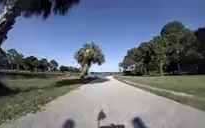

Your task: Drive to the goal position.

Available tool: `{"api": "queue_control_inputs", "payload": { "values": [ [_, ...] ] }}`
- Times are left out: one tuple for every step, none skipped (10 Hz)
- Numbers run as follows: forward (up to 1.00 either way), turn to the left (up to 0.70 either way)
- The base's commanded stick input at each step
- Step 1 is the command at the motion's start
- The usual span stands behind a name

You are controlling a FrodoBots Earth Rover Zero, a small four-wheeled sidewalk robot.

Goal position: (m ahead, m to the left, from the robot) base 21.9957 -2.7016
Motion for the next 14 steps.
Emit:
{"api": "queue_control_inputs", "payload": {
  "values": [
    [0.70,0.00],
    [0.70,0.00],
    [0.70,0.00],
    [0.70,0.00],
    [0.70,0.28],
    [0.70,0.35],
    [0.70,0.35],
    [0.70,0.35],
    [0.70,0.35],
    [0.70,0.35],
    [0.70,0.35],
    [0.70,0.31],
    [0.70,0.00],
    [0.70,0.00]
  ]
}}
